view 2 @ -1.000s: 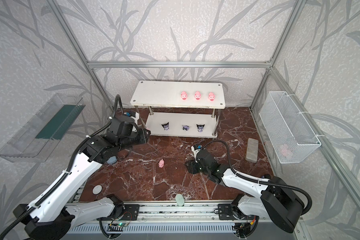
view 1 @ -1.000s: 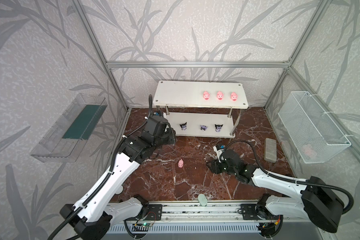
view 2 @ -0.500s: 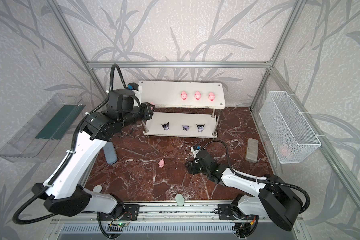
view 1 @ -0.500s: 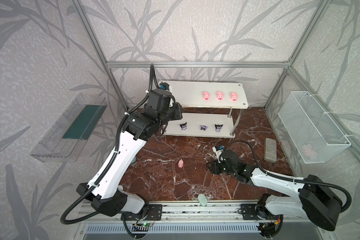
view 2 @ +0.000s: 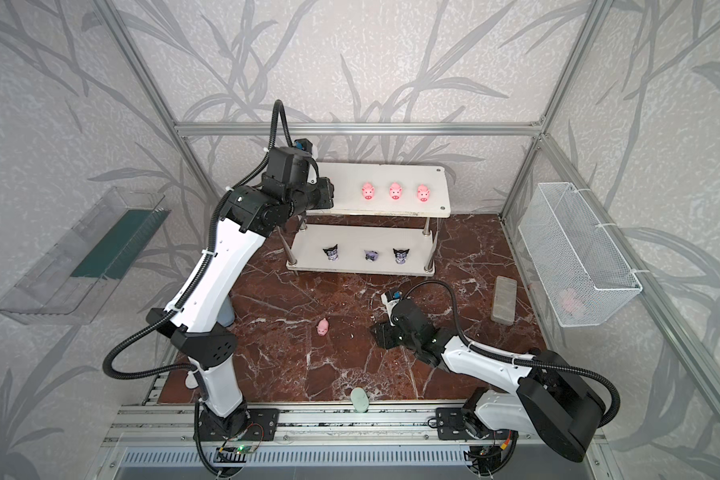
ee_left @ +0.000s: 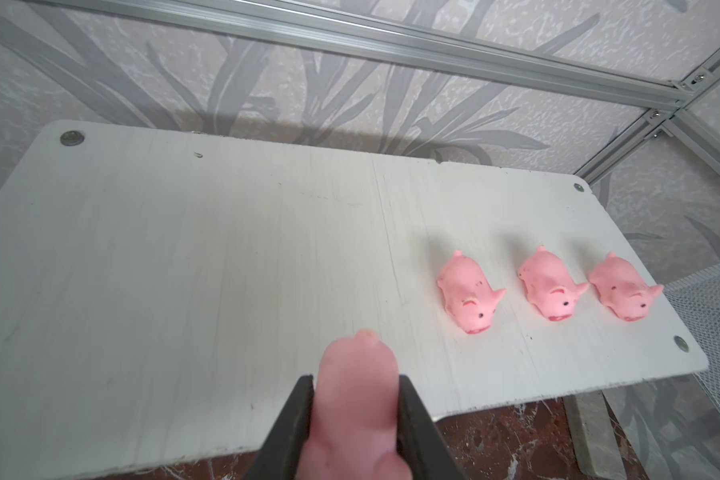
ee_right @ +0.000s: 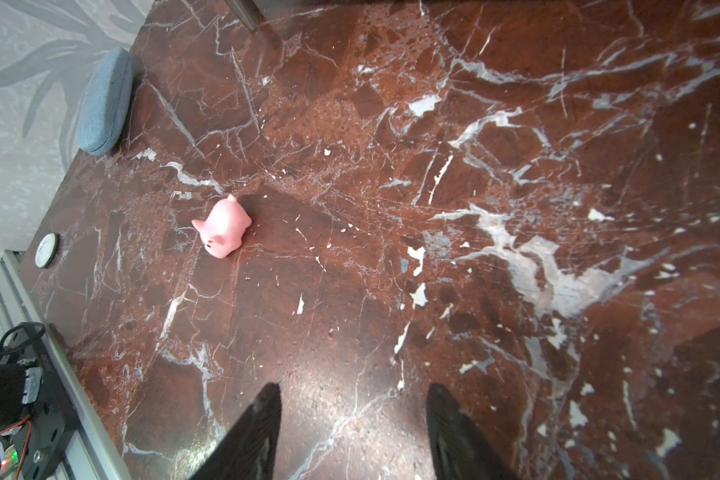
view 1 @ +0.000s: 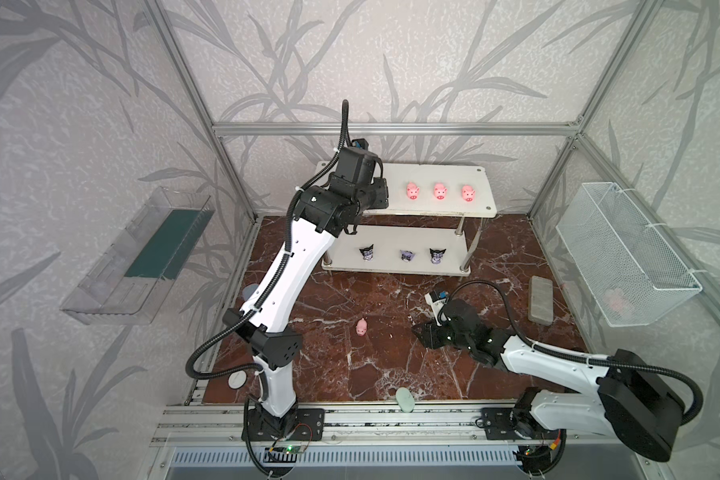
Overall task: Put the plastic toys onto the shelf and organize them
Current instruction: 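Lift the pink pig with the left gripper and carry it over the top shelf, then lower the pink pig beside the other pigs and open the left gripper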
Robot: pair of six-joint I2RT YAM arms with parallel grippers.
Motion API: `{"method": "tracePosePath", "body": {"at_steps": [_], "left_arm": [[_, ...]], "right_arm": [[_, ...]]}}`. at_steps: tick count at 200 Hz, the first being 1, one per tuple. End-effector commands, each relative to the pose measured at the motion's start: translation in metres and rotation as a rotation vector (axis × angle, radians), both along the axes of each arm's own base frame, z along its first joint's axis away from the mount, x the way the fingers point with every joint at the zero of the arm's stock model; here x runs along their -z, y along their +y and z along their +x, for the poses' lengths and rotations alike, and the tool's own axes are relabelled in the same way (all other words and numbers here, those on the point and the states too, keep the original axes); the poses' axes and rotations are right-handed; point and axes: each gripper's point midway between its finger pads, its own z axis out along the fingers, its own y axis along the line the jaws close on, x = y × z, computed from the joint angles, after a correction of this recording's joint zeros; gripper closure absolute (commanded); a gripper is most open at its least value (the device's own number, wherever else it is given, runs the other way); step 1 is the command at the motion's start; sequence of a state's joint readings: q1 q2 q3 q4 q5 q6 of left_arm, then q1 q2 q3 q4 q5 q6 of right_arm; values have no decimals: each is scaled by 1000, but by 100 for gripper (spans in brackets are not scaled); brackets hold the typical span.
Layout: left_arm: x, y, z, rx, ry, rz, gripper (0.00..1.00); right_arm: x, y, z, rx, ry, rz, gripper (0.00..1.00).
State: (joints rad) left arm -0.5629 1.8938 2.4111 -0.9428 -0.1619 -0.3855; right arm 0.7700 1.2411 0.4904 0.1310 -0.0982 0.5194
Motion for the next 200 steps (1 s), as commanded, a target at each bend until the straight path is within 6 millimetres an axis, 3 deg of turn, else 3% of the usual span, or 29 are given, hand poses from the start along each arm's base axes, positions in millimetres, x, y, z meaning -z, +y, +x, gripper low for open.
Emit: {"method": "tracePosePath", "body": {"at_steps": [1,75,153,200], "left_arm": [[-3,5,2,-20,-9,44,69],[15,-6,30,-21,9,18,68],[36,1,49,-51,45,27,68],[37,2,56,-54,39,12,68]], "right_arm": [[6,-3,0,1,-1,-9,43],[11,-1,1,-2,8,-19,43],[11,-2,1,-1,8,-25,43],[12,-1,1,-3,14,-28,43]]}}
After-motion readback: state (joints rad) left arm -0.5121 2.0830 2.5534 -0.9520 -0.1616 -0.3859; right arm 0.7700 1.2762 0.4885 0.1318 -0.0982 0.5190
